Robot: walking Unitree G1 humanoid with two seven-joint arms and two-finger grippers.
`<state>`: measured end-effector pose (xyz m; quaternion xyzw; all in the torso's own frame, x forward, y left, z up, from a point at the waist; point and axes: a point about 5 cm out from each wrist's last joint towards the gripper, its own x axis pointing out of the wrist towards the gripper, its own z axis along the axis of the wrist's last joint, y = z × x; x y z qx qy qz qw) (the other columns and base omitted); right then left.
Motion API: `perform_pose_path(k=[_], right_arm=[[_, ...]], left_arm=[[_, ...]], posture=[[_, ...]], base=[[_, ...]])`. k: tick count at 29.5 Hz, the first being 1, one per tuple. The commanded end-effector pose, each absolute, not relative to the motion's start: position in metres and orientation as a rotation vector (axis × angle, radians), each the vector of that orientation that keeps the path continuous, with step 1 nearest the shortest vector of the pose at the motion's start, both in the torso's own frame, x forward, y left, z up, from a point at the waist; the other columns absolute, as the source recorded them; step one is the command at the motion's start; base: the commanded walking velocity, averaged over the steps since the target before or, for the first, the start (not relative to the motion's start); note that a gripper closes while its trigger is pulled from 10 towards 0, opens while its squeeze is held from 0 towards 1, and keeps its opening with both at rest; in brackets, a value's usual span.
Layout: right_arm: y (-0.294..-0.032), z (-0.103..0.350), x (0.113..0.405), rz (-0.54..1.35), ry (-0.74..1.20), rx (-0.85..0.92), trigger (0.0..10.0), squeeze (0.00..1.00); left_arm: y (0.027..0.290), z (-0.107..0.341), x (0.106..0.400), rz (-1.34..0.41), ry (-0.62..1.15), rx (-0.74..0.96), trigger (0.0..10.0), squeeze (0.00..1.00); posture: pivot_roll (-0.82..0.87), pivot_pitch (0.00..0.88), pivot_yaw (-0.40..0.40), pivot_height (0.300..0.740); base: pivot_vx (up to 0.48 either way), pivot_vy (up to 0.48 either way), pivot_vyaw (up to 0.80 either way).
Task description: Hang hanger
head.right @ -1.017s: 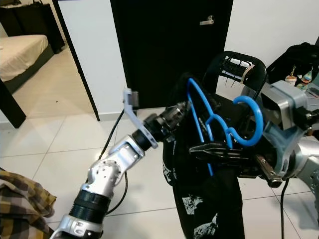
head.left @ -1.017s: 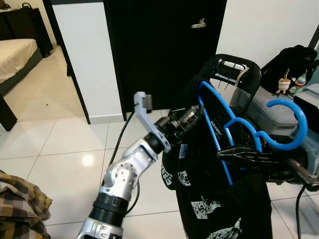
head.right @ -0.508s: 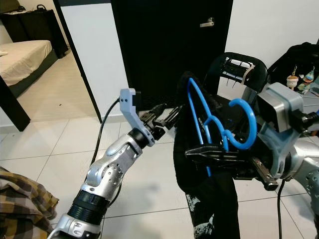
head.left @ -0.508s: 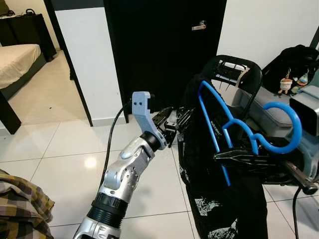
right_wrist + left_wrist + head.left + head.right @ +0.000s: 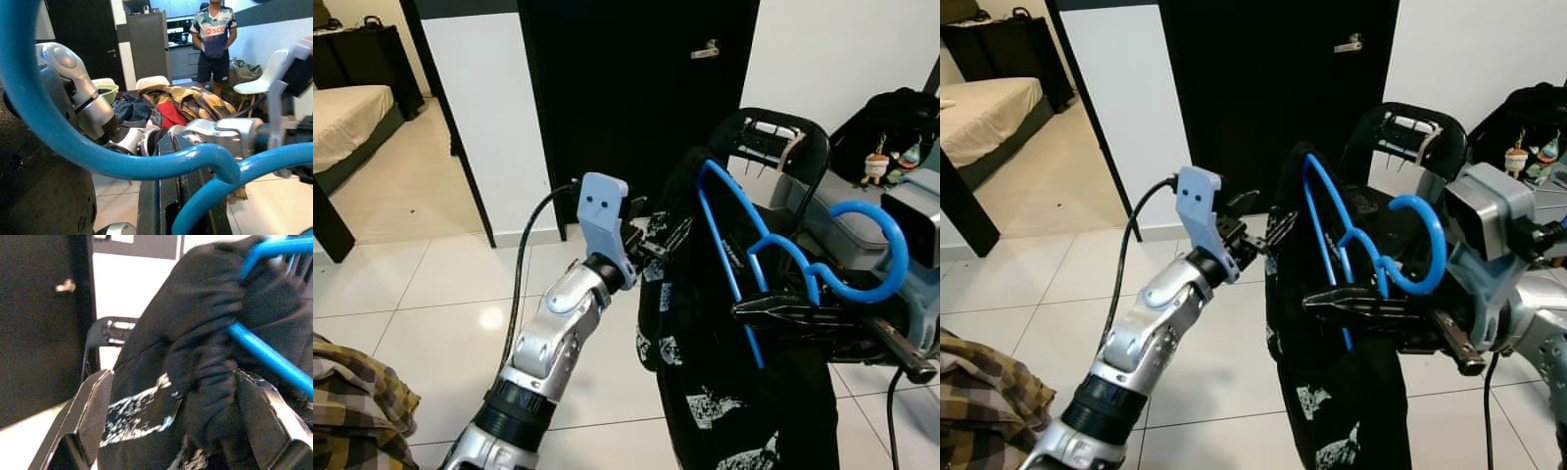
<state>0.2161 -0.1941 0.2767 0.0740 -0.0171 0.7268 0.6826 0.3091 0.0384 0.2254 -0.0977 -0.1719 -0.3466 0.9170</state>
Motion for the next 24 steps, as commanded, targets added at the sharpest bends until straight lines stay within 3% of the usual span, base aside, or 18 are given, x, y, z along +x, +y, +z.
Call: perform_pose_path(k=[1, 4, 5, 10, 14, 17, 21, 24], right_arm=[[-0.192, 0.282, 0.216, 1.647, -0.083, 0.131, 0.0, 0.0], [-0.192, 0.282, 0.216, 1.64, -0.082, 0.129, 0.0, 0.0], [-0.192, 0.282, 0.217, 1.636, -0.082, 0.129, 0.0, 0.0], [-0.194, 0.28, 0.22, 1.604, -0.085, 0.119, 0.0, 0.0], [-0.196, 0.28, 0.222, 1.584, -0.084, 0.115, 0.0, 0.0], [-0.197, 0.281, 0.222, 1.586, -0.087, 0.115, 0.0, 0.0], [-0.197, 0.281, 0.223, 1.588, -0.089, 0.113, 0.0, 0.0], [-0.196, 0.282, 0.223, 1.593, -0.093, 0.11, 0.0, 0.0]], left_arm=[[0.04, 0.223, 0.308, -0.723, -0.34, -0.186, 10.0, 1.0], [0.038, 0.226, 0.299, -0.785, -0.353, -0.191, 10.0, 1.0], [0.038, 0.229, 0.291, -0.85, -0.361, -0.205, 10.0, 0.0], [0.05, 0.241, 0.275, -0.946, -0.452, -0.076, 10.0, 0.0], [0.073, 0.252, 0.285, -0.838, -0.491, -0.014, 10.0, 0.0], [0.11, 0.263, 0.308, -0.596, -0.533, 0.028, 10.0, 0.0], [0.113, 0.259, 0.309, -0.606, -0.507, 0.042, 10.0, 0.0], [0.099, 0.247, 0.303, -0.681, -0.452, 0.007, 10.0, 0.0]], posture=[[-0.11, 0.0, 0.047, 0.74], [-0.11, 0.0, 0.049, 0.74], [-0.1, 0.0, 0.051, 0.74], [-0.1, 0.0, 0.054, 0.74], [-0.09, 0.0, 0.052, 0.74], [-0.09, 0.0, 0.046, 0.74], [-0.09, 0.0, 0.046, 0.74], [-0.09, 0.0, 0.047, 0.74]], base=[[0.0, 0.0, 0.0], [0.0, 0.0, 0.0], [0.0, 0.0, 0.0], [0.0, 0.0, 0.0], [0.0, 0.0, 0.0], [0.0, 0.0, 0.0], [0.0, 0.0, 0.0], [0.0, 0.0, 0.0]])
